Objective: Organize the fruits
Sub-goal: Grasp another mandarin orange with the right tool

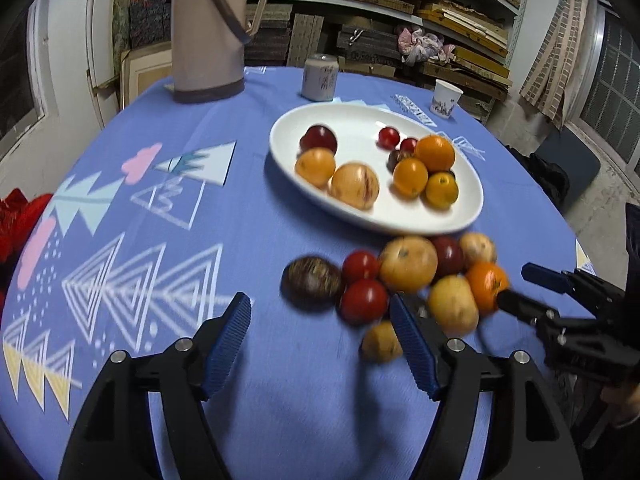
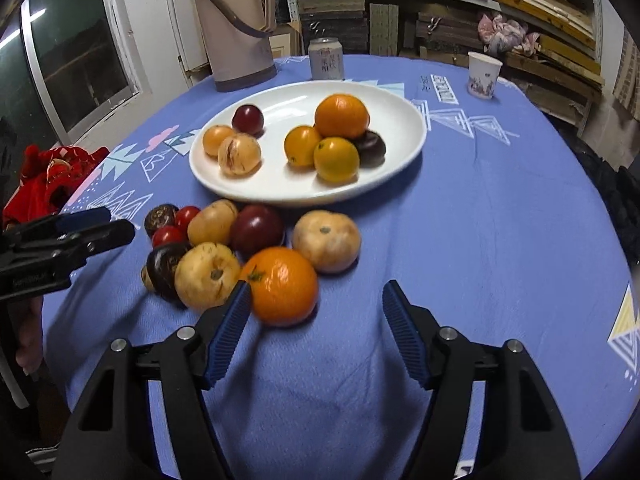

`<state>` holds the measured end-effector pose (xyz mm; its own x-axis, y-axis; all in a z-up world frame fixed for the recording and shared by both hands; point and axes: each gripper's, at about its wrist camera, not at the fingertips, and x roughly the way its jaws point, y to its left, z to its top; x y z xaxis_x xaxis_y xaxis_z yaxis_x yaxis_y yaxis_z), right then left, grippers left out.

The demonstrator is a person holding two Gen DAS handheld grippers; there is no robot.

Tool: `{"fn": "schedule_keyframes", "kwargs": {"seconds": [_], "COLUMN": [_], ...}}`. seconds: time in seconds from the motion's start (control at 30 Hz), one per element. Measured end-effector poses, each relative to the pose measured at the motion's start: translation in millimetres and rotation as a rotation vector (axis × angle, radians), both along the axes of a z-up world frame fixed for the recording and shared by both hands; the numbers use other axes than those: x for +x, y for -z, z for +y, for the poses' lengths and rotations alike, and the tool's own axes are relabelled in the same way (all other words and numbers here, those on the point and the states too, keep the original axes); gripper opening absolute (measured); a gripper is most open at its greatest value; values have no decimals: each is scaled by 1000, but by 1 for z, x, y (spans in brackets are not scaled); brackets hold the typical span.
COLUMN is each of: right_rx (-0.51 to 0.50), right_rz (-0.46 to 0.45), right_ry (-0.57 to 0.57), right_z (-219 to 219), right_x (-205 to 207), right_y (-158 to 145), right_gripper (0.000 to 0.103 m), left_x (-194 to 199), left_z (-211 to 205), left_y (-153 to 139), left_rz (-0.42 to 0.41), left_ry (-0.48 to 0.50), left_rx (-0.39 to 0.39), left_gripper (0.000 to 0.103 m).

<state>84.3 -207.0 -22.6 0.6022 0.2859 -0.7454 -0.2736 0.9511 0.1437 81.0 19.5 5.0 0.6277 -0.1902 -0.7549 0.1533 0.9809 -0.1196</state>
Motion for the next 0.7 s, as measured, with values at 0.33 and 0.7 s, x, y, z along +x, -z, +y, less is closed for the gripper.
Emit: {"fn": "schedule_keyframes", "kwargs": {"seconds": [0.33, 0.7], "right_rx": [41, -9], "right_rz": [18, 25], "right_ry": [4, -14], "right_z": [-1, 8], "right_x": [-2, -6], "right_y": [3, 6], "right_gripper": [66, 66], "left_x": [-7, -12], "left_z": [15, 8], "left_y": [16, 11], "left_rz": [45, 19], "left_ry": [-28, 0], "left_rx": [-23, -2], "left_gripper": [74, 74]}}
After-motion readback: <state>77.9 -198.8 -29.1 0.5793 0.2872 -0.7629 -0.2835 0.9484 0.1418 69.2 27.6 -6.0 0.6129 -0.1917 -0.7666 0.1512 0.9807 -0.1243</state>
